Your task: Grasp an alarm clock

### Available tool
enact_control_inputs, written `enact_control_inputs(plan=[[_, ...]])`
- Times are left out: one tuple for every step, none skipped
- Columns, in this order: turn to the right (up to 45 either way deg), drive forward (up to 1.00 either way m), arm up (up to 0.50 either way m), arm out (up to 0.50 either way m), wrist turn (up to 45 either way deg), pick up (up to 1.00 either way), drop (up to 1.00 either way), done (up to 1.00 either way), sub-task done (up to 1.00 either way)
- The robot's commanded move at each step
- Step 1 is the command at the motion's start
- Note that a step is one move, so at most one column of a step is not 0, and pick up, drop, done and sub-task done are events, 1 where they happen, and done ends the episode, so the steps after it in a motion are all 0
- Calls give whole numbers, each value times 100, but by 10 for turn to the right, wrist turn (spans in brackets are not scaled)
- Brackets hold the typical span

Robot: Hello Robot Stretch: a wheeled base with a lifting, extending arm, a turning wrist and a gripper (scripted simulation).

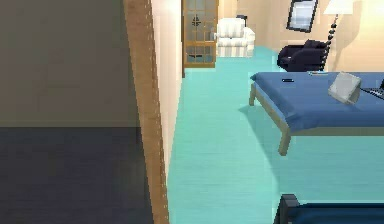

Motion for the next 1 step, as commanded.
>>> enact_control_inputs(plan=[[0,0,50,0,0,0,0,0,0]])
